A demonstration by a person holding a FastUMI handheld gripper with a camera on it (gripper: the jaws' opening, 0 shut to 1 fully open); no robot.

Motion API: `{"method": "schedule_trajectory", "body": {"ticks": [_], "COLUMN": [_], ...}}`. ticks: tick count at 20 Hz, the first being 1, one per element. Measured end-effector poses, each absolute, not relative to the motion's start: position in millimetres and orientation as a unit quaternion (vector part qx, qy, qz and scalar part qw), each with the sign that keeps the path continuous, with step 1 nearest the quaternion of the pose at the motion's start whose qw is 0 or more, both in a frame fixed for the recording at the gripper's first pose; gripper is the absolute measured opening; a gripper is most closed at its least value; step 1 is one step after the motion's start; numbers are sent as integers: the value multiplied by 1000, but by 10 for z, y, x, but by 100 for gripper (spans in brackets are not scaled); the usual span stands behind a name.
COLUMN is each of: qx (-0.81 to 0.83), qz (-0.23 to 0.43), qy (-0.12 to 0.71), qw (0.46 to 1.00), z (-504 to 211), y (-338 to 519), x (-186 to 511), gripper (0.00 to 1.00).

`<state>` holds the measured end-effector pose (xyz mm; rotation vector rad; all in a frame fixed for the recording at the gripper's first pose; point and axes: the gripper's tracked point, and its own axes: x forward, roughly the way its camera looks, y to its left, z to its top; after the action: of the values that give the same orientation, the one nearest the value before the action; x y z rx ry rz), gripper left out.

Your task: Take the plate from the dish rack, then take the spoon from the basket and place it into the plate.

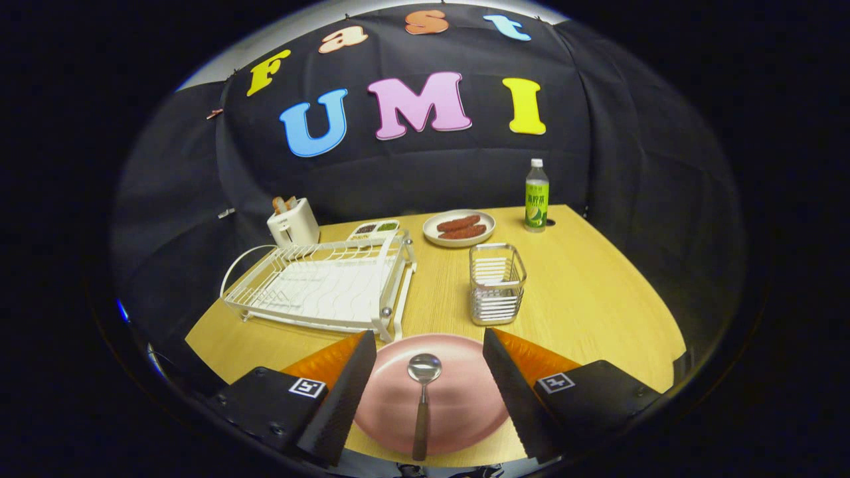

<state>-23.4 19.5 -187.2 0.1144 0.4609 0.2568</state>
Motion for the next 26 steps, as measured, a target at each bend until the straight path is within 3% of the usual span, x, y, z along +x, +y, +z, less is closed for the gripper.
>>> {"method": "schedule_trajectory", "body": {"ticks": [10,18,26], "qx": [41,32,39], "qz": [61,-19,6], "qy": [73,42,33], "qw": [995,998,999], "z": [-224,120,206], "y": [-332,-853,-541], "x": [-372,-775,-472], "gripper": [98,98,98]}}
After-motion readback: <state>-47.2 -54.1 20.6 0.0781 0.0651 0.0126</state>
